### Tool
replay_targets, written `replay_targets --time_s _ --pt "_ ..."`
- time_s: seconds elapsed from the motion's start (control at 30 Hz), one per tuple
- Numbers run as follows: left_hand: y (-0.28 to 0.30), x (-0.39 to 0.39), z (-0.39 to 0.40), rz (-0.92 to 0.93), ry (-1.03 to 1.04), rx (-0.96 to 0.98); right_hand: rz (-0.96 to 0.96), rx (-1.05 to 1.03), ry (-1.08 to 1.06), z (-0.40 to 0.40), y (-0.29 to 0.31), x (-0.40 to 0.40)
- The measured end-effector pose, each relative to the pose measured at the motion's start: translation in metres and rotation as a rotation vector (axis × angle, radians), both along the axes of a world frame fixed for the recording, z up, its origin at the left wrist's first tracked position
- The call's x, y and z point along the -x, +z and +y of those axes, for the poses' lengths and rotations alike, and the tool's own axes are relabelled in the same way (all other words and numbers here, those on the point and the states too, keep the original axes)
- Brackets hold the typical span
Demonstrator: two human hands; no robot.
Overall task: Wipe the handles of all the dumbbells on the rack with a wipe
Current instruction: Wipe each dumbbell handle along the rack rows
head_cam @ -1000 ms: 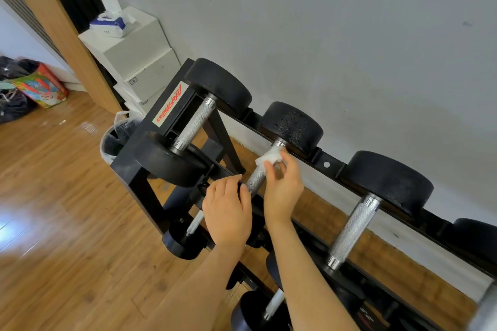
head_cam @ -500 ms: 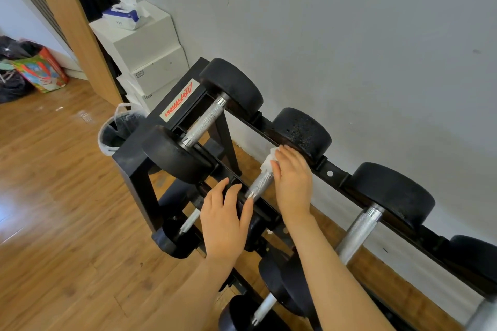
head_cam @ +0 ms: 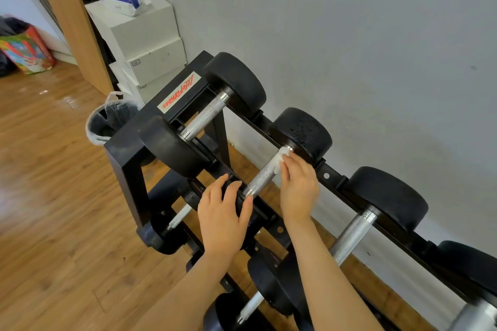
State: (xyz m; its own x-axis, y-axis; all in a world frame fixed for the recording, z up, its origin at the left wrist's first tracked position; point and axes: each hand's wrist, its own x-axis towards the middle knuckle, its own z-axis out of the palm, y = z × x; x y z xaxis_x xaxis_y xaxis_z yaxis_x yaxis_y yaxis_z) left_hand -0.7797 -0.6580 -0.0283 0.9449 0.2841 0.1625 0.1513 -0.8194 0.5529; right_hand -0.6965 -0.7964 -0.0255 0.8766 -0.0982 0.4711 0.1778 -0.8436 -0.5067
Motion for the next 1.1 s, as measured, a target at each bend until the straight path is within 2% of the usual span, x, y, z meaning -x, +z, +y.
replay_targets --time_s 0.67,0.87,1.1 --pt "-0.001 0.001 0.001 0.007 -0.002 0.005 0.090 0.176 0.151 0.006 0.009 -0.002" --pt "0.001 0.001 0.001 0.003 -0.008 0.019 0.065 0.357 0.158 -0.001 0.008 -0.010" --pt "0.000 0.001 0.002 0.001 -0.007 0.020 -0.001 0.418 0.173 -0.005 0.010 -0.016"
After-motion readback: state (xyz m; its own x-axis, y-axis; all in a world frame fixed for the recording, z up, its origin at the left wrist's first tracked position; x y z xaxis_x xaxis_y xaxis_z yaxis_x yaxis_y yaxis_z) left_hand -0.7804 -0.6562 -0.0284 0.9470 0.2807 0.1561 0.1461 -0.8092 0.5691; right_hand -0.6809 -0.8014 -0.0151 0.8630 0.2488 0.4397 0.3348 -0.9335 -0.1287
